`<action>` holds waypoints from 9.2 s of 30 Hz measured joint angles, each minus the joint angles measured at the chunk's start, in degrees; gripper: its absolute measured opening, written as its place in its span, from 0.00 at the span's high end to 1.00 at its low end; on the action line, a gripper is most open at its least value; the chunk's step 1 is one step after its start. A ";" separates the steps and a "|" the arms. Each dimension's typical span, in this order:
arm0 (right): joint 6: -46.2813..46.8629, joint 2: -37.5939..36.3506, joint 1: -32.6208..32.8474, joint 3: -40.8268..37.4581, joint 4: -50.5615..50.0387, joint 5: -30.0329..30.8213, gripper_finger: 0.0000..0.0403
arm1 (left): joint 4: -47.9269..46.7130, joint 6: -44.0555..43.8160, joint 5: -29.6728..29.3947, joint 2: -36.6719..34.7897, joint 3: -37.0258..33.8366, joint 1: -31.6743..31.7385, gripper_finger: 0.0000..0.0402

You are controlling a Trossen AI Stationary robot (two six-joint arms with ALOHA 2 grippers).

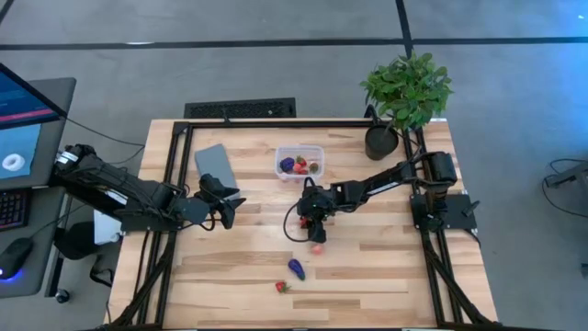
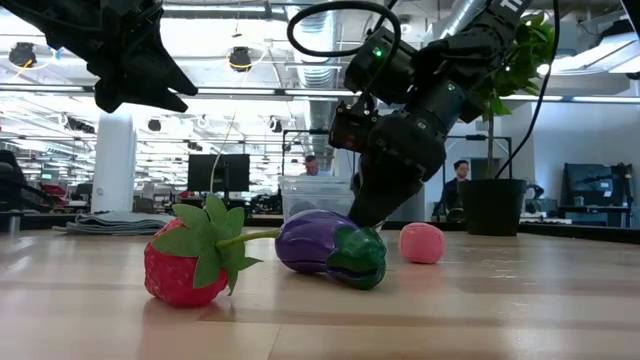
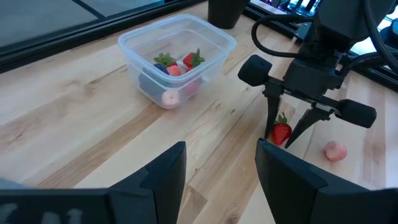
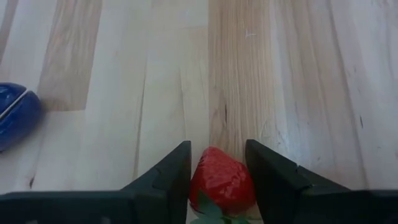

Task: Pick and placing Produce into tupperware
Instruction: Put the strawberry into the transparent bin

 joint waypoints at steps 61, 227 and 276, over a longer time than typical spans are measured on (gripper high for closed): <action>0.29 -0.17 0.00 -0.02 -4.02 0.17 0.56 | 0.00 0.66 0.00 0.00 -0.04 -0.01 0.55; 5.01 -20.68 -29.98 -0.07 6.47 -7.36 0.57 | 0.07 1.51 -1.53 0.00 -0.04 0.00 0.55; 6.24 -20.57 -24.64 -4.63 9.11 3.20 0.55 | 0.51 2.13 -1.77 0.00 -0.04 -0.01 0.55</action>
